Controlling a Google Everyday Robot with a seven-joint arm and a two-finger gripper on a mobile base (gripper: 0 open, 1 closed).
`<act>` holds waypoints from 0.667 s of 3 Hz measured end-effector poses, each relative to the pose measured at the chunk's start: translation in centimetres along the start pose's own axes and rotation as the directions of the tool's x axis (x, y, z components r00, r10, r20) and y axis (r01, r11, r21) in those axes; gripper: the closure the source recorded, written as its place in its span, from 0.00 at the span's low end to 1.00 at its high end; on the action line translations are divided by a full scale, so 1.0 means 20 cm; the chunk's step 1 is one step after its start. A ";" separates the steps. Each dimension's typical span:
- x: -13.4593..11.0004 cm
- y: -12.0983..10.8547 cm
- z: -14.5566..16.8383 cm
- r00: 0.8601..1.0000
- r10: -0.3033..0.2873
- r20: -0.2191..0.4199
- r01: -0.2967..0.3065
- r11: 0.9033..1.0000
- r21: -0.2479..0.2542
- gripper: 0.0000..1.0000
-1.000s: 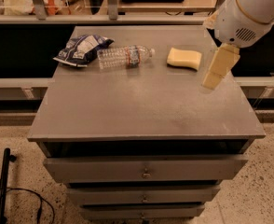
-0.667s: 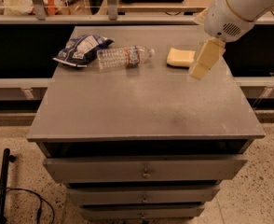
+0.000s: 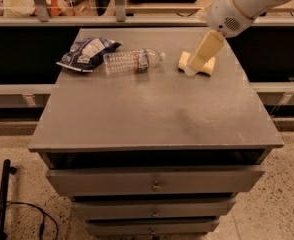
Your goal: Pick water bottle
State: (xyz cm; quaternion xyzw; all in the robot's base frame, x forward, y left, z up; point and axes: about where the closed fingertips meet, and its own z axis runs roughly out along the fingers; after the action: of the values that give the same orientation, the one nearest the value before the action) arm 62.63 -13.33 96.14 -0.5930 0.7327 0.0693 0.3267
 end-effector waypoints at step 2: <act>-0.13 -0.05 0.14 0.998 0.003 0.070 0.000 0.999 -0.037 0.00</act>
Offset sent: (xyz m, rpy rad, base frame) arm 0.0404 0.0497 -0.0060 0.1031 0.0226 0.0574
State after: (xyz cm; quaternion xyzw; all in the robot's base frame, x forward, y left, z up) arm 64.93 -10.13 95.81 -0.5957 0.7198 0.1038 0.3410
